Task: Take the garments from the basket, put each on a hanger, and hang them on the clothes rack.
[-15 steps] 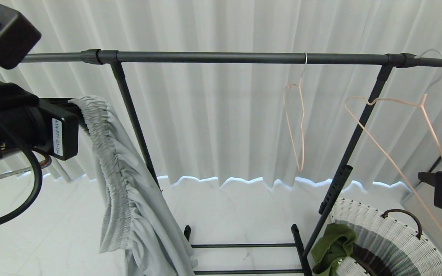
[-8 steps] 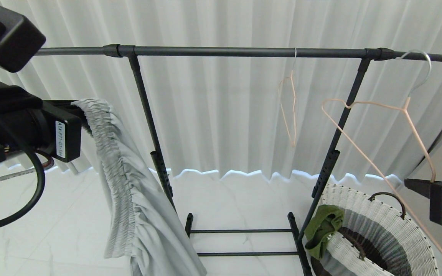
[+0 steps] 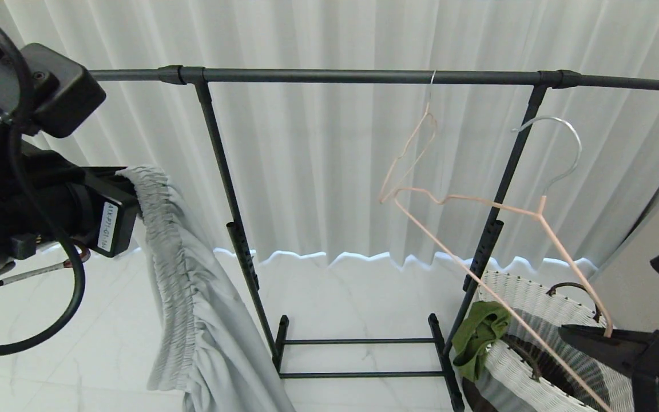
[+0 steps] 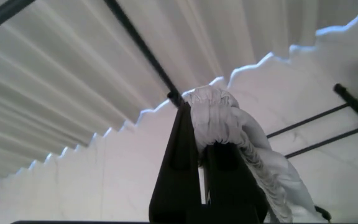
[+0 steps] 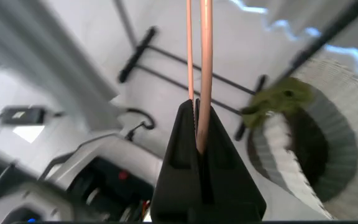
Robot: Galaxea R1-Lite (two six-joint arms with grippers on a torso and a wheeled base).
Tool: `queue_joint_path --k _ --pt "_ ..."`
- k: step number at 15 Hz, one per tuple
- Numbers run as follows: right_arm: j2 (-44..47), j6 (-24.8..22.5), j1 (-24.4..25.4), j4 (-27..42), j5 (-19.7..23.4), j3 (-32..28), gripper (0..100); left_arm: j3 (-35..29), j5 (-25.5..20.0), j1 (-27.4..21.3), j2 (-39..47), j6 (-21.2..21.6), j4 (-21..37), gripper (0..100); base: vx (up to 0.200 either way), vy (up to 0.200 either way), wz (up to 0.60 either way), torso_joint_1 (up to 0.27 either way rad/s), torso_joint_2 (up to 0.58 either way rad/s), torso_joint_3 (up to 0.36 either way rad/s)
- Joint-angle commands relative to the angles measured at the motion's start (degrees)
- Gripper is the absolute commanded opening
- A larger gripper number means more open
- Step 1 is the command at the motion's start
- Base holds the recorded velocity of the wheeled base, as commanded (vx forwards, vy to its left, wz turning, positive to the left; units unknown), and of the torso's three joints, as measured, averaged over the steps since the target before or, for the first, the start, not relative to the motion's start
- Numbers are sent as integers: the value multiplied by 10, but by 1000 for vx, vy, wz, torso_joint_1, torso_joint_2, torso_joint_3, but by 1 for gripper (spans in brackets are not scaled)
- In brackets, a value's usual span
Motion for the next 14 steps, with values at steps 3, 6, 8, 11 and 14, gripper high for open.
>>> queue_joint_path --k 3,6,8,11,14 --pt "-7 40 156 -4 3 13 0 -20 44 -6 59 -11 -1 0 0 0 0 0 0 0" --pt "15 54 225 -26 17 12 0 -43 44 -22 91 -54 -1 0 0 0 0 0 0 0" --pt "43 54 244 -65 21 10 0 -59 44 -39 107 -91 -1 0 0 0 0 0 0 0" --pt "81 54 253 -108 23 1 0 -70 45 -51 120 -121 -1 0 0 0 0 0 0 0" --pt "97 54 253 -112 25 -13 0 -67 46 -50 126 -125 -1 0 0 0 0 0 0 0"
